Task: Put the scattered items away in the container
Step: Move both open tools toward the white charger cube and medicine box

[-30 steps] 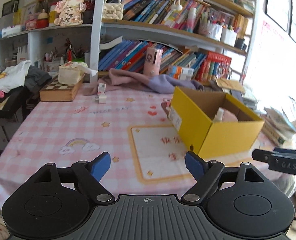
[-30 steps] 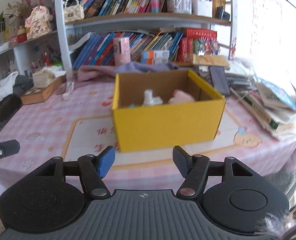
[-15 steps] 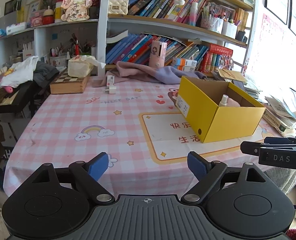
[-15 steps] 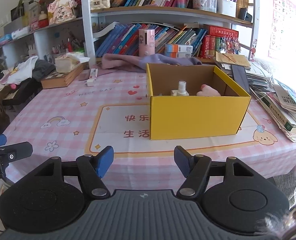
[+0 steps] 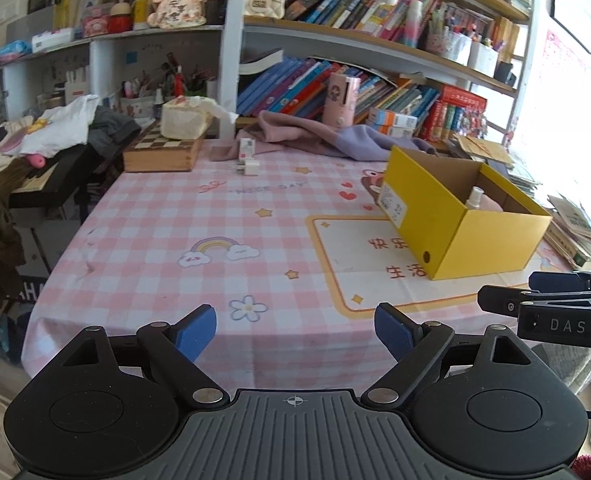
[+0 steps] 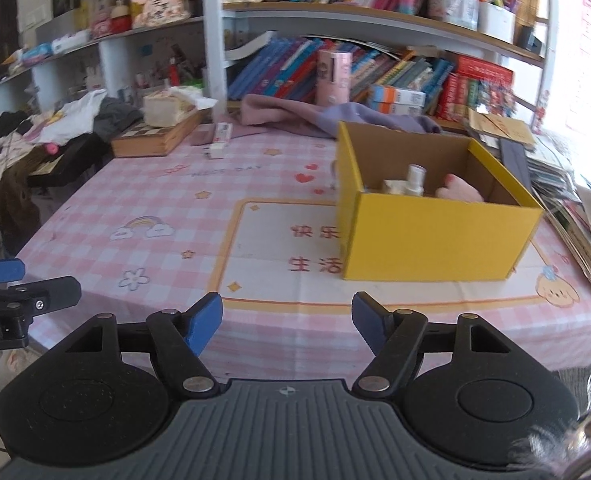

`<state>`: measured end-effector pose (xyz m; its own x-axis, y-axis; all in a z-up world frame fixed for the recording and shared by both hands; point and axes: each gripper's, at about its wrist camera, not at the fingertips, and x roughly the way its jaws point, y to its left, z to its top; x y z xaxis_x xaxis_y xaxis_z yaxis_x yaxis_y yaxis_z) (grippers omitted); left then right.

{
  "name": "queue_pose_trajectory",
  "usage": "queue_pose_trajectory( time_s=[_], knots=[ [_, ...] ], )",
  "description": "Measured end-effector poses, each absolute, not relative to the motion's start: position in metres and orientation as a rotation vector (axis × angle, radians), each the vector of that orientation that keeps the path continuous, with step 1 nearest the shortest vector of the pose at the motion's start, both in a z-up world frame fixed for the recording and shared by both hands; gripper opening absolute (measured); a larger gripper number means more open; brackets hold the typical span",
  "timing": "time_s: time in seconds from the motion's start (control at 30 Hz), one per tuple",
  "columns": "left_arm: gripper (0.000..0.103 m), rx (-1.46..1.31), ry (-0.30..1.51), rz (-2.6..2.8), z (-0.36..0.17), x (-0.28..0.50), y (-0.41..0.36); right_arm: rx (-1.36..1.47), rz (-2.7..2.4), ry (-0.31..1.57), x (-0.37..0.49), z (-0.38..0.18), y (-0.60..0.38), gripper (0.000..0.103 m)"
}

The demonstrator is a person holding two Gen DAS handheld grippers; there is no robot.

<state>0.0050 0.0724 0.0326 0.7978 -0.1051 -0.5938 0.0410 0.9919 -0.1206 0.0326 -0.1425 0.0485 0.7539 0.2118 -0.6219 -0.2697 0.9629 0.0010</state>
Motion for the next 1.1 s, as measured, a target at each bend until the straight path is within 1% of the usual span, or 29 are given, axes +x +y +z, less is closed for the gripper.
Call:
queue_pose_trajectory(
  time_s=[0.63, 1.1],
  knots=[
    [0.089, -0.110, 0.657, -0.010, 0.030, 0.006, 0.089, -0.124, 0.374, 0.680, 0.051, 0.044, -0.112, 0.070],
    [0.089, -0.084, 0.683, 0.000, 0.021, 0.033, 0.095, -0.126, 0.409, 0.705, 0.085, 0.031, -0.095, 0.070]
  ],
)
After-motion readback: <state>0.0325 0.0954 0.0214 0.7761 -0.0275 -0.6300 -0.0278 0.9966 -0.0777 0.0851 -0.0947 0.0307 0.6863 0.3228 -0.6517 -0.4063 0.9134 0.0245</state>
